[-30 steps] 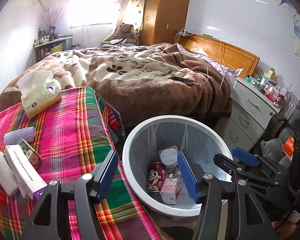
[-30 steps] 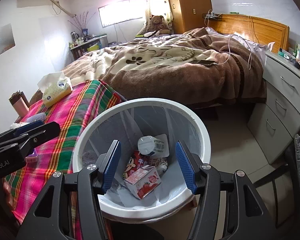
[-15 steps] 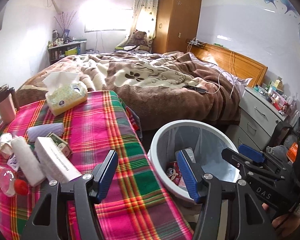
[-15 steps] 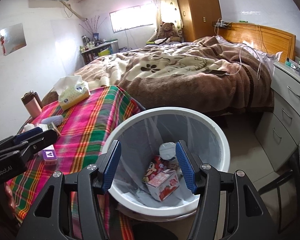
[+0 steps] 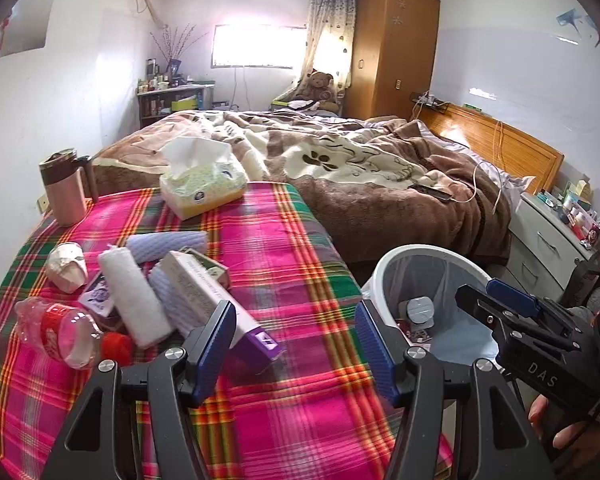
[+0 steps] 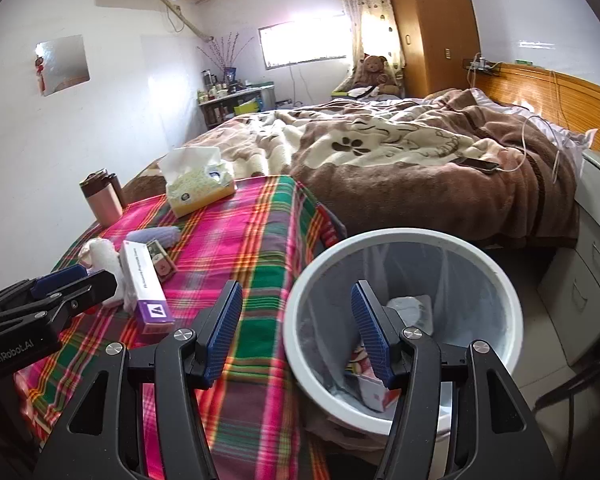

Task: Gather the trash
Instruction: 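Move both grippers back over the bed toward the remaining items, then grasp the purple-white cream box with the right gripper while the left grasps the Coca-Cola bottle, then carry the cream box over the bin with the right gripper while the left carries the bottle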

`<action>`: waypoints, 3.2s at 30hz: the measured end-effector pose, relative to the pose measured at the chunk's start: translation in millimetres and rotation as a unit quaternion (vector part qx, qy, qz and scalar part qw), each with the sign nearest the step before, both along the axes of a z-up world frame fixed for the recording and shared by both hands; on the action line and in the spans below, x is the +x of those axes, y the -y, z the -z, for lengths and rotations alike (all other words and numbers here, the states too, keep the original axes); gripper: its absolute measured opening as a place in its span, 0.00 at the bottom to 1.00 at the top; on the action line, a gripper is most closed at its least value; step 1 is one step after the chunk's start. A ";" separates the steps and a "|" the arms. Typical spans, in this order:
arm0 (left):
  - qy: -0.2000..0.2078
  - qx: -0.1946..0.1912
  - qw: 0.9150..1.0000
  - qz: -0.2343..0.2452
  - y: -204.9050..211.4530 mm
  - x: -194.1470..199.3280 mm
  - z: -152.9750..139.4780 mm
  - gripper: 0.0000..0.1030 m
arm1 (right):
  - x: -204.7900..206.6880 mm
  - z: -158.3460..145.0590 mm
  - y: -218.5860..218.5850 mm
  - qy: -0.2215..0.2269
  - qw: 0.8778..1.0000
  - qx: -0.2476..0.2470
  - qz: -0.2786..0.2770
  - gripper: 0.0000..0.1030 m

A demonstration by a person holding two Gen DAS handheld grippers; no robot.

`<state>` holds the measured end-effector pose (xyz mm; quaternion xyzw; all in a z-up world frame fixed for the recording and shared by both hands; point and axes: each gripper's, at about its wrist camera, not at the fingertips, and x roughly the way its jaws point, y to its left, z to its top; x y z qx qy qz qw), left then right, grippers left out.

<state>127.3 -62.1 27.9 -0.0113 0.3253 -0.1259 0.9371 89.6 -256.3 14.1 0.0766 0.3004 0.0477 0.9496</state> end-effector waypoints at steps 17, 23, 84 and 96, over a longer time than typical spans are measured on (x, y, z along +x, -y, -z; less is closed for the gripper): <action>-0.028 -0.022 0.990 -0.136 -124.4 8.0 20.9 0.65 | 29.3 9.8 -68.5 -0.022 0.996 -0.006 -0.082 0.71; -0.036 -0.026 0.982 -0.186 -170.8 13.9 24.7 0.67 | 42.9 14.4 -96.1 -0.037 0.992 -0.018 -0.116 0.71; -0.132 -0.058 0.967 -0.208 -220.2 70.1 76.5 0.69 | 72.7 39.6 -144.0 -0.095 0.976 0.010 -0.195 0.33; -0.095 -0.044 0.977 -0.185 -197.8 36.8 53.3 0.69 | 54.8 27.5 -136.0 -0.063 0.982 0.013 -0.178 0.25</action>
